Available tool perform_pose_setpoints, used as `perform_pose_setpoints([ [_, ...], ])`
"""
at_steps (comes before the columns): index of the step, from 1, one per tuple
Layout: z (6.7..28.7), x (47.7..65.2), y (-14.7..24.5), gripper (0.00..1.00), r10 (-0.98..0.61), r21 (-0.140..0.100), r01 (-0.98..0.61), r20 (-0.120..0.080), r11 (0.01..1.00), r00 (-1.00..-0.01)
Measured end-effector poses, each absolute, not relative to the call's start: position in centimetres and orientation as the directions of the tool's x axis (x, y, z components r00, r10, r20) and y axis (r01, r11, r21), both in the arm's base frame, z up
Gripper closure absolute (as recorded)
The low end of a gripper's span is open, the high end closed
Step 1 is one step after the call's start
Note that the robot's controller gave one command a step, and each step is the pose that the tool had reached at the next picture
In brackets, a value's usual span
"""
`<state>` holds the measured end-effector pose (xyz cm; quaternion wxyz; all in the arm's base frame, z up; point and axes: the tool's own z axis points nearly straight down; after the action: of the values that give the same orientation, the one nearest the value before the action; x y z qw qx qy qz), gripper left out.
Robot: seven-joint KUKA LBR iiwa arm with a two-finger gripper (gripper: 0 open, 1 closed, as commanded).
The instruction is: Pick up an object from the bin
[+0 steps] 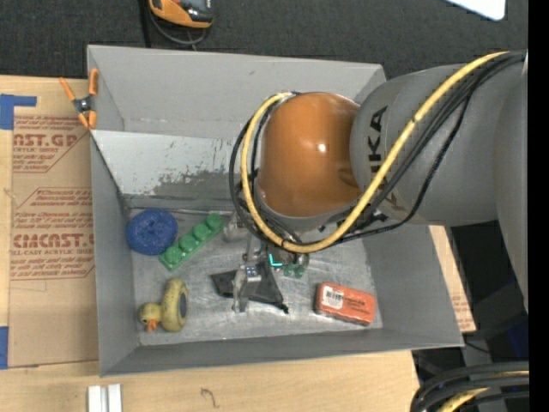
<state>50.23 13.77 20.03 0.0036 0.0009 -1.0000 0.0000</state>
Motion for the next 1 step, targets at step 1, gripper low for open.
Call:
perform_pose_setpoints([
  [1, 20.44, 50.42, 13.71, 0.0, -0.001, 0.001, -0.001, -0.001, 1.0, -1.0],
])
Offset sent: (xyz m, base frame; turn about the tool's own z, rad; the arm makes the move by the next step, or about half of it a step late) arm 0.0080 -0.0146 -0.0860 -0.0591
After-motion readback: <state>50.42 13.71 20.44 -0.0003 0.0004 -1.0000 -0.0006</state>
